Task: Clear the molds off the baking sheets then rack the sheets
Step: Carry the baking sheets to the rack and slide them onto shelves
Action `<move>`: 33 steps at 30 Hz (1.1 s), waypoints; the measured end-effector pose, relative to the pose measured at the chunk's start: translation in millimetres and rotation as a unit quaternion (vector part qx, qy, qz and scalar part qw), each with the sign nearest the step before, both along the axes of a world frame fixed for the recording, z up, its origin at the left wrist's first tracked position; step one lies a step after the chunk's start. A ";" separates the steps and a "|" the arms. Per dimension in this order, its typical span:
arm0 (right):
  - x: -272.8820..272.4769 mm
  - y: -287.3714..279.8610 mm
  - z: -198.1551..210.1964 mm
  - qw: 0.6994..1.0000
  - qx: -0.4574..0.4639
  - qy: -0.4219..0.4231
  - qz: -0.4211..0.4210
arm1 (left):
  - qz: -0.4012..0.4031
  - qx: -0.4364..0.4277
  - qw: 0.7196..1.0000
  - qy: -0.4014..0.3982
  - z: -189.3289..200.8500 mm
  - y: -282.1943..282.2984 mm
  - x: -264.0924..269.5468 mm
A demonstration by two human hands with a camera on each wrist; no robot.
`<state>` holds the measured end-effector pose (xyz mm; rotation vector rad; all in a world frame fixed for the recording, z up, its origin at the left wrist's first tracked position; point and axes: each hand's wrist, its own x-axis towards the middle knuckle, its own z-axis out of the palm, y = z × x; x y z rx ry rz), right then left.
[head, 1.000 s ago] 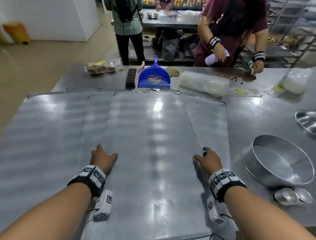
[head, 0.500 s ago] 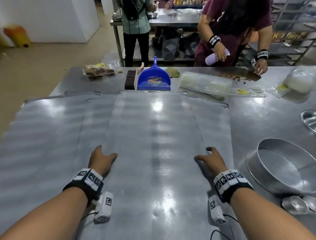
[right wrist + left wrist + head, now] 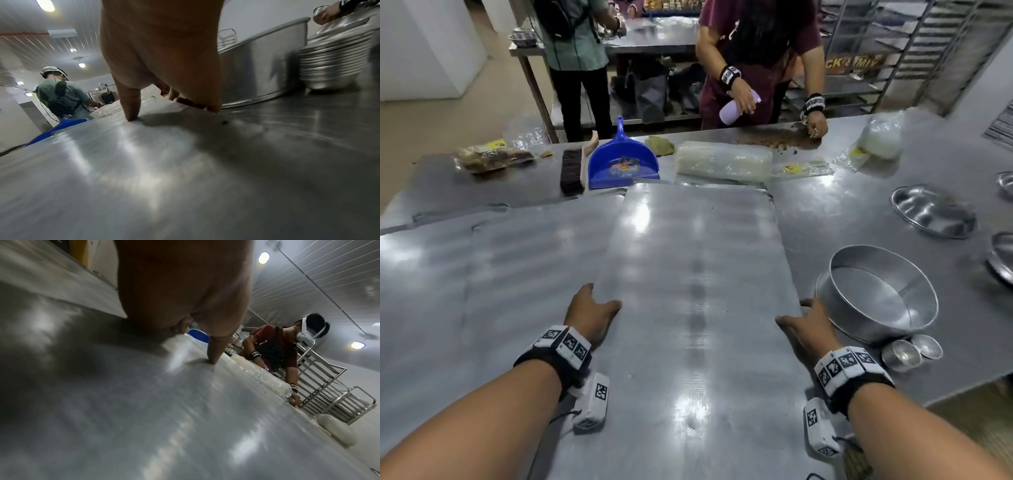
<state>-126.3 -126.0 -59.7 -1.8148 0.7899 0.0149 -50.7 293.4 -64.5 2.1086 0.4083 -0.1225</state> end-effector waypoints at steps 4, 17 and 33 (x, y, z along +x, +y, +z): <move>-7.2 3.2 -9.2 1.000 0.016 -0.001 -0.003 | -0.006 -0.020 1.000 0.006 1.1 -2.6 3.9; -14.4 2.4 -15.6 0.996 0.058 -0.062 -0.034 | -0.021 -0.054 0.998 -0.001 7.8 -12.3 15.7; -23.8 -10.4 -28.8 0.996 -0.064 -0.016 0.066 | -0.104 0.154 0.978 0.092 -5.9 18.4 10.7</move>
